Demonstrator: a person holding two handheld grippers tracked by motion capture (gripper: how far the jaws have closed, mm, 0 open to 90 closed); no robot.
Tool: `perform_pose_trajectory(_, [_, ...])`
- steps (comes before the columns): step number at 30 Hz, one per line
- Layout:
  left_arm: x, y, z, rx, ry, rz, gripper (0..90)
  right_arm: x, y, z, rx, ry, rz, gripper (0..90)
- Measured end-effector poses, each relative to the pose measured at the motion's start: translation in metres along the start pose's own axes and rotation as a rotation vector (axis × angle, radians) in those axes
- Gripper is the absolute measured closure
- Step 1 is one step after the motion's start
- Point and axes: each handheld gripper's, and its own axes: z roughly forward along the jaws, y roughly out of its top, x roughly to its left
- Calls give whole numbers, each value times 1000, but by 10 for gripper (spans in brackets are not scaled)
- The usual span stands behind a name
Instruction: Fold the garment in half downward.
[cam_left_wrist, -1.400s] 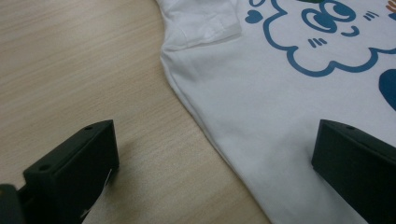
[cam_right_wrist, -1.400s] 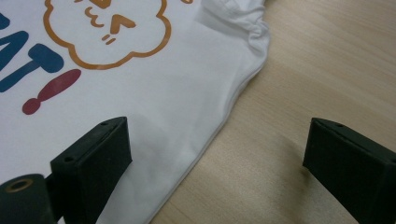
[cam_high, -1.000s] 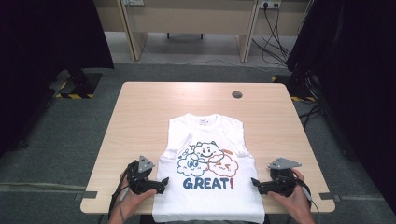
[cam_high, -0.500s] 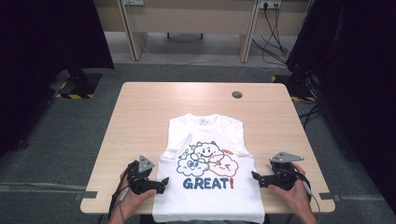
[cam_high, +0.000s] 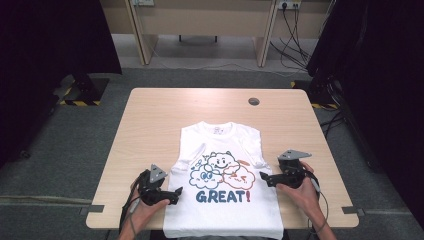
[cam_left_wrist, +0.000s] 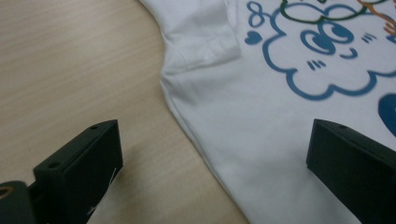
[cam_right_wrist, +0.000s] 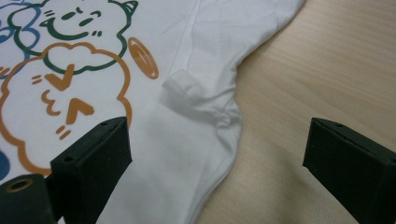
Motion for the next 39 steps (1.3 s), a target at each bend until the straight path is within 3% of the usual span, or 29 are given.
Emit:
perform_pose_trajectory(7, [14, 20, 15, -12, 19, -29, 29, -3, 13, 14, 17, -15, -4, 80])
perform_pose_trajectory(15, [19, 38, 30, -2, 28, -31, 31, -3, 21, 25, 37, -21, -2, 82])
perform_pose_trajectory(19, [20, 39, 37, 15, 17, -27, 31, -4, 24, 32, 49, -28, -1, 84])
perform_pose_trajectory(22, [17, 35, 41, 48, 25, 6, 31, -5, 25, 36, 61, -39, -5, 76])
perform_pose_trajectory(25, [15, 32, 40, 37, 21, 4, 26, -5, 25, 36, 65, -43, -5, 76])
perform_pose_trajectory(31, [11, 34, 37, 43, 23, 42, 34, -7, 28, 33, 77, -34, -5, 79])
perform_pose_trajectory(36, [23, 51, 41, -12, -33, -48, 31, -21, 46, 30, 7, -25, 41, 79])
perform_pose_trajectory(39, [30, 65, 49, -24, -26, -74, 31, -29, 55, 36, 12, -27, 61, 79])
